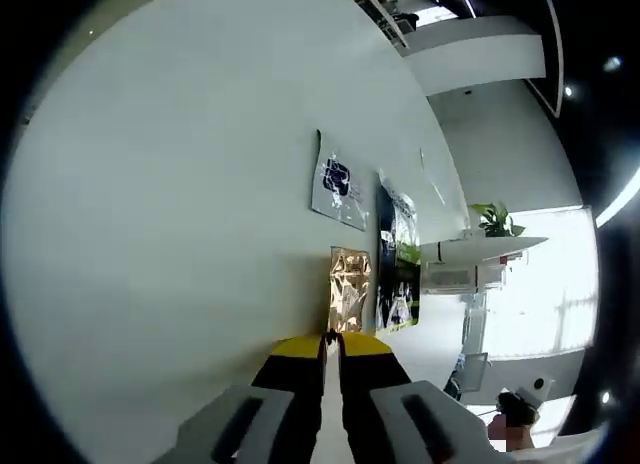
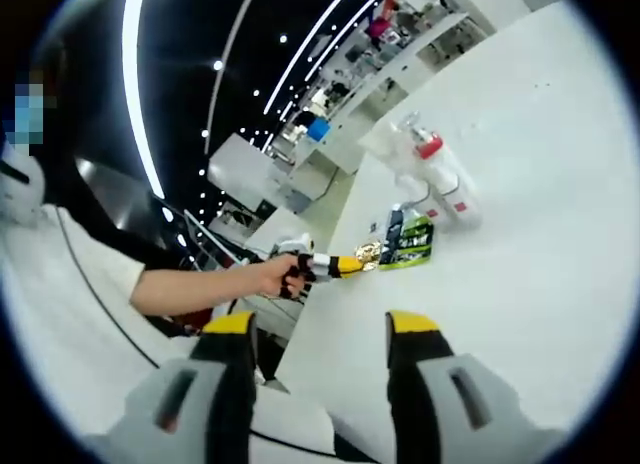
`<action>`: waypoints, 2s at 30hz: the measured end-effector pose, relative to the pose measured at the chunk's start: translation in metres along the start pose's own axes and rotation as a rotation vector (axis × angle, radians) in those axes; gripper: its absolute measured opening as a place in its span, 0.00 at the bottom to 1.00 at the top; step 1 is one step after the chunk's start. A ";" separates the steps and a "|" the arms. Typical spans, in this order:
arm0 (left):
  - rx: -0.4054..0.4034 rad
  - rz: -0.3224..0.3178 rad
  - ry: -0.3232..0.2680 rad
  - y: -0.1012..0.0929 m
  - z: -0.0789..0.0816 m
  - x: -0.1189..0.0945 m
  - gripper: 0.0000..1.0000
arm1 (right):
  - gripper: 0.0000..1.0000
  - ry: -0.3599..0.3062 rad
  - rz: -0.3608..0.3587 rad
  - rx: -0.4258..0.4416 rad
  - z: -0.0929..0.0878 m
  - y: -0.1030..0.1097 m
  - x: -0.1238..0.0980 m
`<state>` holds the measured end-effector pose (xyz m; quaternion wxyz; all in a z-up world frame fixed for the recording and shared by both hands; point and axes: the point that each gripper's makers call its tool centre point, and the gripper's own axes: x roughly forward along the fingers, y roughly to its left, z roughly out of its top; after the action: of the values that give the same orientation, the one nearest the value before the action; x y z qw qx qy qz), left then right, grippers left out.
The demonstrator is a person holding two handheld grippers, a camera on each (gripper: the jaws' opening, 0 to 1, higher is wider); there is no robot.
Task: Arrange the skincare products in the storage area until every visible bottle or jar stands upright without overlapping.
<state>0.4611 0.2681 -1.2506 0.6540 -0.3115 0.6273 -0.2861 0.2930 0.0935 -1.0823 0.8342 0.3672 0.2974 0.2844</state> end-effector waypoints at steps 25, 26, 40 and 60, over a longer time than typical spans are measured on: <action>-0.041 0.053 0.070 0.002 0.002 -0.010 0.14 | 0.50 -0.012 0.008 0.015 -0.009 0.003 -0.003; -0.041 0.052 0.069 0.002 0.001 -0.010 0.15 | 0.50 -0.013 0.009 0.014 -0.009 0.003 -0.003; -0.025 0.103 -0.004 0.011 0.002 -0.032 0.29 | 0.50 -0.010 0.031 -0.005 -0.010 0.011 -0.003; 0.227 0.036 -0.311 -0.041 -0.045 -0.071 0.50 | 0.58 0.021 0.089 -0.078 -0.011 0.024 0.002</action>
<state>0.4135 0.2935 -1.1742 0.7789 -0.2652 0.4878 -0.2916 0.2803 0.1136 -1.0709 0.8313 0.3441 0.2779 0.3365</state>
